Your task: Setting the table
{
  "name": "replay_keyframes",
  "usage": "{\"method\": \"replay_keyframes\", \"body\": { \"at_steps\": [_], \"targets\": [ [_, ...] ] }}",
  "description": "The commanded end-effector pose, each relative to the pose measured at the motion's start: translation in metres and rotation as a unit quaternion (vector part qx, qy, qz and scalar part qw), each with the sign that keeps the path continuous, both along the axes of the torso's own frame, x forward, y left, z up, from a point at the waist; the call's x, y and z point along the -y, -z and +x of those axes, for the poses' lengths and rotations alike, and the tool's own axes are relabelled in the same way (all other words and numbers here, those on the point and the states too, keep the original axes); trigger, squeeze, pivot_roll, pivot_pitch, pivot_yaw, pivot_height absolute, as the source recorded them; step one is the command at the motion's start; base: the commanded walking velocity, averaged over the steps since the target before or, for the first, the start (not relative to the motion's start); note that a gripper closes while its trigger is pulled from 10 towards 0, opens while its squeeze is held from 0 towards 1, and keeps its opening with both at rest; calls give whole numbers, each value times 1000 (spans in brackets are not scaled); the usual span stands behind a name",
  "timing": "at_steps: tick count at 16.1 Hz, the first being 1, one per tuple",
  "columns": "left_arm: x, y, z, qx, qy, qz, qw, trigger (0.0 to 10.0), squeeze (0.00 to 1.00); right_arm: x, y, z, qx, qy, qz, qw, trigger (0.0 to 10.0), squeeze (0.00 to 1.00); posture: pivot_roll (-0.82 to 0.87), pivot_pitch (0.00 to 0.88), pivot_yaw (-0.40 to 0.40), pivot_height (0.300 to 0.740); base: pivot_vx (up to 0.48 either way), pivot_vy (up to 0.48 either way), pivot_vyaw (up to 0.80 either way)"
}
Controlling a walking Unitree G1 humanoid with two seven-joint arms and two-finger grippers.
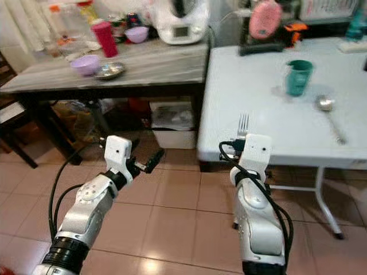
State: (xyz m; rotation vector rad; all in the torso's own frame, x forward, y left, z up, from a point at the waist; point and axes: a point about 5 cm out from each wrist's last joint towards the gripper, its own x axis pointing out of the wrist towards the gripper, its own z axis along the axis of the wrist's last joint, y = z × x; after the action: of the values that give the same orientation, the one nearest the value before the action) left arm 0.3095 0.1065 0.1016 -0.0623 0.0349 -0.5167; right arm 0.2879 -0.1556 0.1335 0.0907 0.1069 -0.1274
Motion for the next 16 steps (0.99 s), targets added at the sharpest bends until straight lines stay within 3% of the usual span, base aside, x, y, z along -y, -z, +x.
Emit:
{"method": "replay_keyframes", "body": {
  "at_steps": [1, 9, 13, 16],
  "targets": [
    [-12, 2, 1, -2, -17, 15, 1000, 10000, 0, -11, -3, 1, 12, -23, 10, 1000, 10000, 0, -298, 0, 146, 740, 0, 480, 0],
    [-11, -1, 3, 7, -21, 10, 1000, 10000, 0, -12, -7, 2, 33, -34, 26, 999, 10000, 0, -299, 0, 147, 740, 0, 478, 0],
    [-12, -5, 0, 21, -12, 3, 1000, 10000, 0, -12, -6, 2, 34, -37, 23, 998, 10000, 0, -300, 0, 145, 740, 0, 0, 0],
    [-11, -5, 0, 16, -6, -17, 1000, 10000, 0, -11, -6, 2, 34, -39, 20, 998, 10000, 0, -298, 0, 141, 740, 335, -112, 0]
  ]
}}
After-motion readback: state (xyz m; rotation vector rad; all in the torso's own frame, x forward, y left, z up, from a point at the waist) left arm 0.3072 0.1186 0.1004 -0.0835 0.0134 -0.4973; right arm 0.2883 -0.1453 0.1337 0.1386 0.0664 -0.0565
